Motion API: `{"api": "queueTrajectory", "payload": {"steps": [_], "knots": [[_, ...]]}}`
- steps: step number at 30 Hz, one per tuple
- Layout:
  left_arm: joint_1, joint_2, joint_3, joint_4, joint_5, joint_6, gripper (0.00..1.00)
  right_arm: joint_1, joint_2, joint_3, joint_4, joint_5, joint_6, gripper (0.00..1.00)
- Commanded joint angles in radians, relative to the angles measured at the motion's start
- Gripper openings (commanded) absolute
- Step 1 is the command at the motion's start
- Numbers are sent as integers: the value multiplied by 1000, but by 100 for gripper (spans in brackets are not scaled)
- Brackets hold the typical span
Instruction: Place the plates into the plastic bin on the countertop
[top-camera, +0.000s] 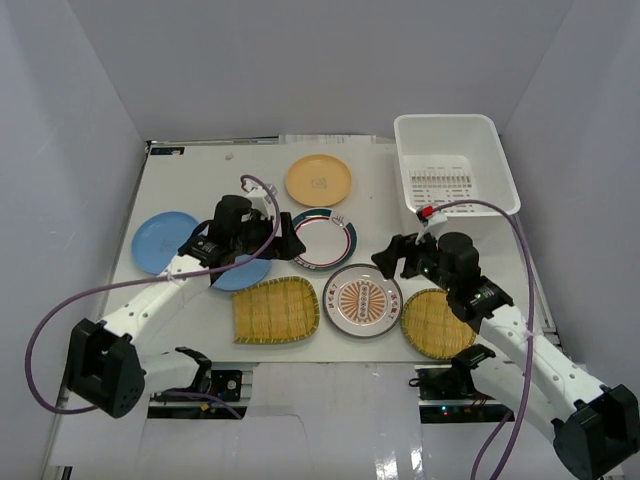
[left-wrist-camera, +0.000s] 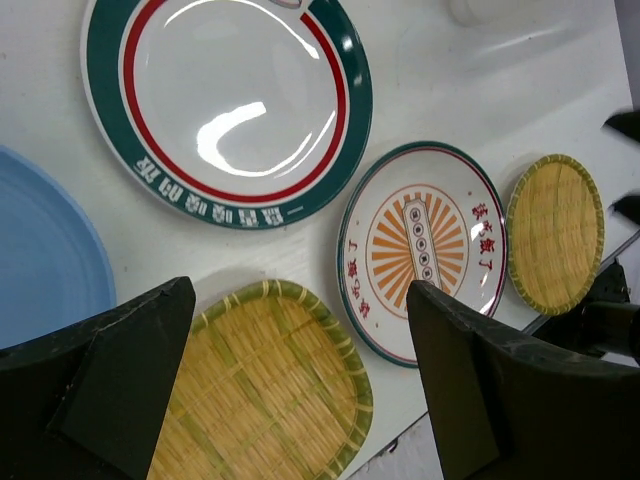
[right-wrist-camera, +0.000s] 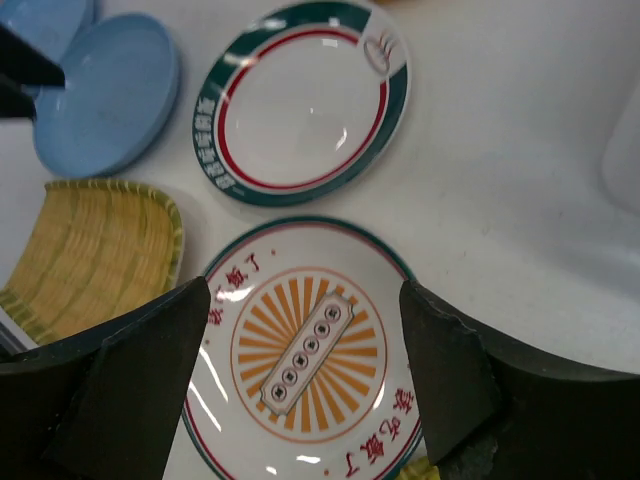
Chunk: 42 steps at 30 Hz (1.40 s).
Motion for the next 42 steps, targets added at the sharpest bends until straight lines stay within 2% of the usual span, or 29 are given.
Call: {"api": "queueTrajectory", "payload": {"steps": [1, 4, 9, 18, 25, 30, 32, 33, 36, 37, 40, 42], "knots": [[4, 105, 147, -15, -19, 1, 98, 3, -83, -91, -11, -112, 101, 82], [4, 243, 253, -26, -68, 10, 98, 6, -198, -132, -60, -163, 130, 77], [28, 532, 446, -116, -124, 46, 98, 22, -242, -220, 7, -235, 194, 68], [82, 750, 635, -159, -118, 92, 98, 41, -257, -248, 5, -221, 157, 66], [102, 898, 697, -211, -16, 159, 89, 42, -255, -271, 12, -228, 151, 65], [113, 934, 718, -222, 37, 159, 69, 44, -210, -272, 34, -297, 157, 64], [120, 943, 720, -222, 54, 156, 57, 45, -202, -272, 43, -297, 160, 64], [125, 945, 718, -222, 62, 153, 43, 45, -199, -272, 47, -297, 164, 64], [143, 946, 709, -222, 80, 147, 14, 45, -177, -272, 66, -303, 168, 65], [148, 943, 708, -225, 85, 148, 0, 45, -171, -275, 73, -304, 171, 65], [176, 900, 694, -233, 108, 141, 0, 47, -137, -280, 86, -283, 170, 71], [189, 855, 685, -231, 119, 135, 0, 47, -122, -268, 54, -211, 162, 77]]}}
